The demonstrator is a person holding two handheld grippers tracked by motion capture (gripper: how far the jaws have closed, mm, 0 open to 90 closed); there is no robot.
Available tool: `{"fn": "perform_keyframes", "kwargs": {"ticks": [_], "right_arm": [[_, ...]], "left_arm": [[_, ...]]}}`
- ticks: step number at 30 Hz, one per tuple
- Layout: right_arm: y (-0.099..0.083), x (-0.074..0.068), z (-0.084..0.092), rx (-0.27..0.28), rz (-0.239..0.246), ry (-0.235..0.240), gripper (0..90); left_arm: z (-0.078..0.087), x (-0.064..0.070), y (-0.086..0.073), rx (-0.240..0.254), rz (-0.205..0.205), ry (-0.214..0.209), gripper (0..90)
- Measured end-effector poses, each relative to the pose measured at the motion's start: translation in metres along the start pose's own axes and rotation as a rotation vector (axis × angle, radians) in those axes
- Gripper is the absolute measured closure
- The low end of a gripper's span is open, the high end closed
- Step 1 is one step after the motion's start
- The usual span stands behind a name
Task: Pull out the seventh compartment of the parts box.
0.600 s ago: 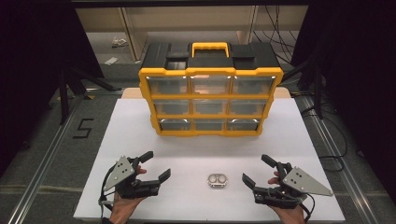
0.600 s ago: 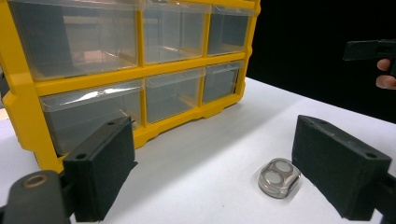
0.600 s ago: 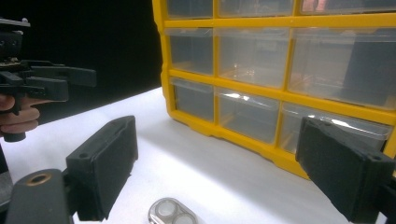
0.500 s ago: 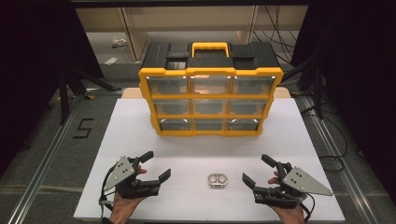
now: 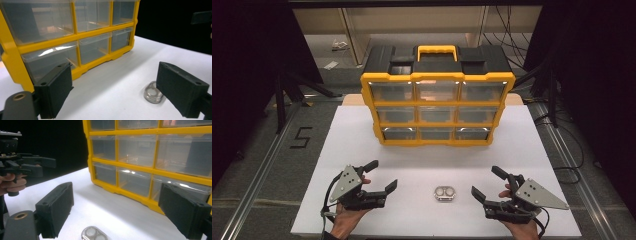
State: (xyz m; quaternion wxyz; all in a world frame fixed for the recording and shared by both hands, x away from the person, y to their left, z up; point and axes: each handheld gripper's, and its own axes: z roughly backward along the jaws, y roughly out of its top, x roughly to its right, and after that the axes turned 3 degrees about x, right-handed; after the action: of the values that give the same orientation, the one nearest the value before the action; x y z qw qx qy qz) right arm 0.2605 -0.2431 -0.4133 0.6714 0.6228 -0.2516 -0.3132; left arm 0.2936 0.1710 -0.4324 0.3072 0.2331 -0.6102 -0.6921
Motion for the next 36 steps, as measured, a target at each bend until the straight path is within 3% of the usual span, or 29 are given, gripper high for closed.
{"fn": "perform_keyframes", "kwargs": {"ticks": [2,3,4,7,11,15,18,19,20,25,29,32,36], "right_arm": [[0.000,0.000,0.000,0.000,-0.001,0.000,13.8],[0.000,0.001,0.000,0.002,0.003,0.000,13.8],[0.000,0.001,0.000,0.002,0.003,0.000,13.8],[-0.001,0.001,0.000,-0.004,-0.002,-0.004,13.8],[-0.001,0.000,-0.002,-0.008,0.002,0.005,13.8],[-0.001,-0.001,-0.002,-0.002,0.007,0.005,13.8],[-0.001,-0.001,0.000,-0.005,0.002,0.002,13.8],[0.000,0.000,0.000,0.002,0.011,0.003,13.9],[0.000,0.000,0.000,0.002,0.011,0.003,13.9],[0.000,-0.001,0.001,0.002,0.005,0.005,14.1],[0.000,-0.001,0.001,0.001,0.008,0.008,14.2],[0.000,-0.001,0.001,0.003,0.008,0.009,14.3],[0.000,-0.001,0.002,0.006,0.001,0.008,14.5]], "left_arm": [[-0.002,0.001,0.002,-0.009,-0.033,0.013,13.1],[-0.006,0.001,0.005,-0.043,-0.078,0.023,13.2],[-0.006,0.001,0.005,-0.043,-0.078,0.023,13.2],[-0.013,0.003,0.008,-0.113,-0.177,0.038,13.1],[-0.021,0.004,0.011,-0.159,-0.243,0.015,15.1],[-0.030,0.000,0.015,-0.194,-0.281,0.019,15.3],[-0.036,-0.002,0.020,-0.221,-0.331,0.039,15.6],[-0.042,-0.004,0.024,-0.251,-0.399,0.072,15.8],[-0.042,-0.004,0.024,-0.251,-0.399,0.072,15.8],[-0.059,-0.008,0.030,-0.318,-0.561,0.140,16.3],[-0.072,-0.010,0.031,-0.368,-0.676,0.160,17.3],[-0.077,-0.010,0.034,-0.369,-0.675,0.144,17.4],[-0.083,-0.009,0.035,-0.386,-0.709,0.142,17.5]]}}
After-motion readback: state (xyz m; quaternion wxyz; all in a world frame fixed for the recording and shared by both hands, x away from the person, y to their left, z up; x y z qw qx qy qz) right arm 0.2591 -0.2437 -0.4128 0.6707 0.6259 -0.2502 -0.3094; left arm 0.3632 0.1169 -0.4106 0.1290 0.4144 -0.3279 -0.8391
